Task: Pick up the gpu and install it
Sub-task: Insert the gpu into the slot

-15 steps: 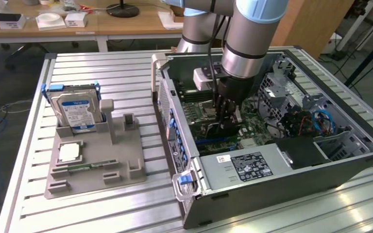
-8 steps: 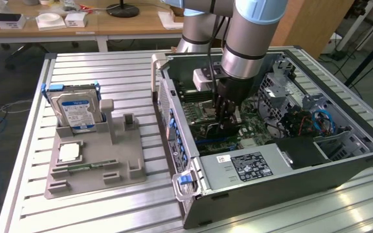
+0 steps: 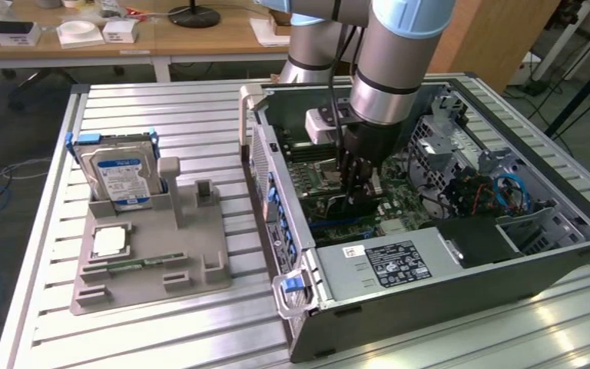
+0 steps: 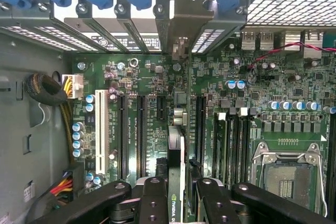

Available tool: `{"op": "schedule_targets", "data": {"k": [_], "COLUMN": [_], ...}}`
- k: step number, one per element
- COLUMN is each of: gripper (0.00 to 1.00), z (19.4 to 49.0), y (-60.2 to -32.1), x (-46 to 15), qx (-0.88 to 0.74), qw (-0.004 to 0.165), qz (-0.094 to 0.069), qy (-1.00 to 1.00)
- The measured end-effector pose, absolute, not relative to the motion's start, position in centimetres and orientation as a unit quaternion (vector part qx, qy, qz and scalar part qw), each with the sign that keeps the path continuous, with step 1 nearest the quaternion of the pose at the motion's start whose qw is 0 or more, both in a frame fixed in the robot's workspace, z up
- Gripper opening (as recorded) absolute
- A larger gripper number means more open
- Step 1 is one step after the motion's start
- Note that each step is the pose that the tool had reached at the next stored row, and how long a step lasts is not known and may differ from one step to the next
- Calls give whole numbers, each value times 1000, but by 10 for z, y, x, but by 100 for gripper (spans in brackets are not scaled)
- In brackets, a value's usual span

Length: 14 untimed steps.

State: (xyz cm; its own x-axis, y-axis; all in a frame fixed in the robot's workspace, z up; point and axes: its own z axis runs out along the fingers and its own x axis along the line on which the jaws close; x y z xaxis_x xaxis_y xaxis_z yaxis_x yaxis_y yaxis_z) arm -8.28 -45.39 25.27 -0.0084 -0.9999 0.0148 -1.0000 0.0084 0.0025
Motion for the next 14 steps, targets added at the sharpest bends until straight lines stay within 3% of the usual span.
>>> {"op": "schedule_targets", "data": {"k": [14], "gripper": [26], "z": [254], "y": [-453], "x": [-83], "qx": [704], "qw": [6], "qz": [4], "qy": [-710]}}
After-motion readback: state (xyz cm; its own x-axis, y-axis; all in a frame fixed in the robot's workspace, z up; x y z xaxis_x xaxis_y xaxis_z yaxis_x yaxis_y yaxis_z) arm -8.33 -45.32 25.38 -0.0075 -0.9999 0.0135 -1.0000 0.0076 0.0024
